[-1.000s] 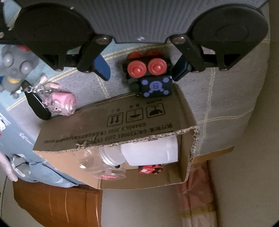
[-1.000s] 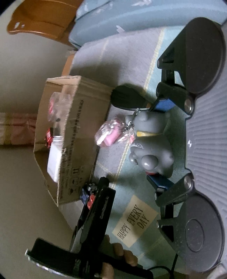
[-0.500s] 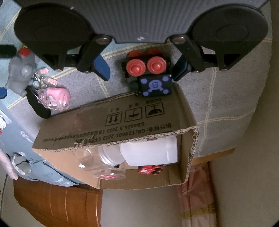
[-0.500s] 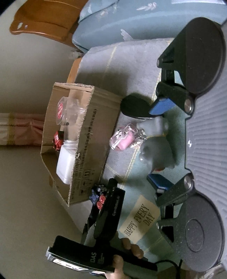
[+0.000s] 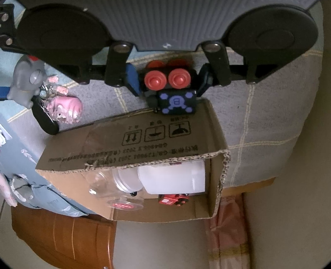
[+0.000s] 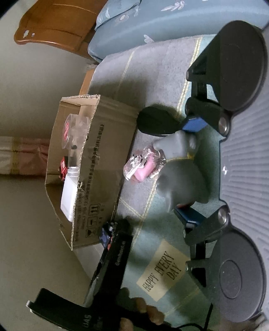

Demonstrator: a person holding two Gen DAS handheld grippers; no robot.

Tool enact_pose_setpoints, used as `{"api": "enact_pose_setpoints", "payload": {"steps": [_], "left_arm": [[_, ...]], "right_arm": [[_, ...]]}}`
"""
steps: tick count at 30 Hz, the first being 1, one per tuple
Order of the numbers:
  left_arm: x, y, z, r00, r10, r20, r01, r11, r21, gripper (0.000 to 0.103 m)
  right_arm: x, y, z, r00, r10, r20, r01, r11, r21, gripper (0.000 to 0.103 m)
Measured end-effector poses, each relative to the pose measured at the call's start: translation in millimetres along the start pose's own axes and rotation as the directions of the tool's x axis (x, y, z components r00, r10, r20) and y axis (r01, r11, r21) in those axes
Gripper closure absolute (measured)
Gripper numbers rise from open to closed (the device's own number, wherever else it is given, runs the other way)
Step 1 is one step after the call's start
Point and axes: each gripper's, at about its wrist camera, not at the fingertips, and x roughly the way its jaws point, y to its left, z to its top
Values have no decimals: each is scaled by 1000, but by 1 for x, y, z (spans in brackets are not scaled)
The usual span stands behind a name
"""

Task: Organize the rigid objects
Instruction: 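Lift the cube toy with the left gripper while the right lifts the grey figure, then lower the cube toy into the box and open the left gripper while the right releases the figure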

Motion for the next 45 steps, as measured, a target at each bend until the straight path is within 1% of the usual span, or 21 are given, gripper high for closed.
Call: {"api": "enact_pose_setpoints", "payload": {"steps": [3,7,10,13,17,21,24,27,32,36,41,45], "left_arm": [[-1,0,2,1000,1,-20,0,1000,21,48],[-11,0,5,997,-47,-57,50,998,50,48],[-25,0,9,995,-81,-59,85,994,66,48],[-39,0,14,993,-104,-57,108,991,80,48],[-55,-3,23,991,-125,-43,129,986,107,48],[-63,-5,41,990,-137,-33,140,983,123,48],[-66,-4,62,989,-149,-21,150,981,122,48],[-66,-4,84,989,-147,7,145,980,137,48],[-55,-1,122,990,-129,53,121,983,138,48],[-32,4,147,993,-99,62,90,987,131,48],[-9,10,164,997,-65,47,58,989,132,48],[4,18,167,998,-56,33,52,991,125,48]], "right_arm": [[-3,-3,1,1000,22,-22,-22,1000,-2,25],[-13,-6,3,996,70,-49,-71,997,-19,26],[-23,-10,6,994,96,-55,-98,995,-28,26],[-34,-13,11,994,101,-47,-103,994,-40,26],[-48,-21,21,993,119,-18,-120,992,-39,26],[-59,-25,36,994,105,38,-103,993,-53,26],[-64,-28,47,992,97,76,-92,993,-72,26],[-65,-31,59,990,94,107,-85,993,-86,26],[-57,-40,78,988,86,132,-74,993,-94,26],[-49,-48,91,987,80,141,-68,994,-89,26],[-40,-57,106,986,70,151,-57,994,-88,26],[-36,-61,114,986,59,157,-44,994,-96,26]]}}
